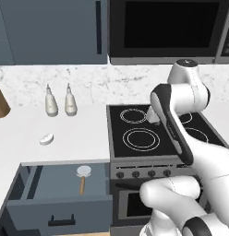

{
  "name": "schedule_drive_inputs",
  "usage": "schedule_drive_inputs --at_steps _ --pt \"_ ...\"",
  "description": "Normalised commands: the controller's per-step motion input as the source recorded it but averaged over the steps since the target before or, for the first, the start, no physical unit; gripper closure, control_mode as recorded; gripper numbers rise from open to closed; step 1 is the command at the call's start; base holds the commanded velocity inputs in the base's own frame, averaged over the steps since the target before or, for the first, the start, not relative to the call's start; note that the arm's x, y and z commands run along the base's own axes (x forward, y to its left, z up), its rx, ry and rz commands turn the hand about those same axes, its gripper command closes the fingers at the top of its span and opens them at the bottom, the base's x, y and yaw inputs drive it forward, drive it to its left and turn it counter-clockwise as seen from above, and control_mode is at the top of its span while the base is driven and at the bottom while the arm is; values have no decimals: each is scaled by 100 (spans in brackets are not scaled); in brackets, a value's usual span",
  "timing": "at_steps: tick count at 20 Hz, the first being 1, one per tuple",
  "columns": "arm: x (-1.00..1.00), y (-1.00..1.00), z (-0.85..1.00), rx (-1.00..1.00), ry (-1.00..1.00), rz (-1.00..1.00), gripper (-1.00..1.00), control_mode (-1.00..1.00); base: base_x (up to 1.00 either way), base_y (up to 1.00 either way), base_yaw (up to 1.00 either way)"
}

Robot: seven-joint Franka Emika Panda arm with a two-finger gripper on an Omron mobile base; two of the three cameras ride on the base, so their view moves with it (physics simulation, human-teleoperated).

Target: Pick the pizza cutter from the drawer and place it on the counter.

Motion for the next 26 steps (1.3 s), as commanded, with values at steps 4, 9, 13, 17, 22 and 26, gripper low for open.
schedule_drive_inputs --at_steps 4,9,13,17,22,26 --pt "-70 70 -10 -20 0 53 -100 -100 0 0 0" --pt "-64 98 -29 -31 0 46 -100 -100 0 0 0" --pt "-59 100 -53 -36 4 47 -100 -100 0 0 0" --pt "-58 100 -47 -31 5 49 -100 -100 0 0 0" --pt "-25 100 -45 -18 14 46 -100 -100 0 0 0" --pt "11 100 -34 -2 25 33 -100 -100 0 0 0"
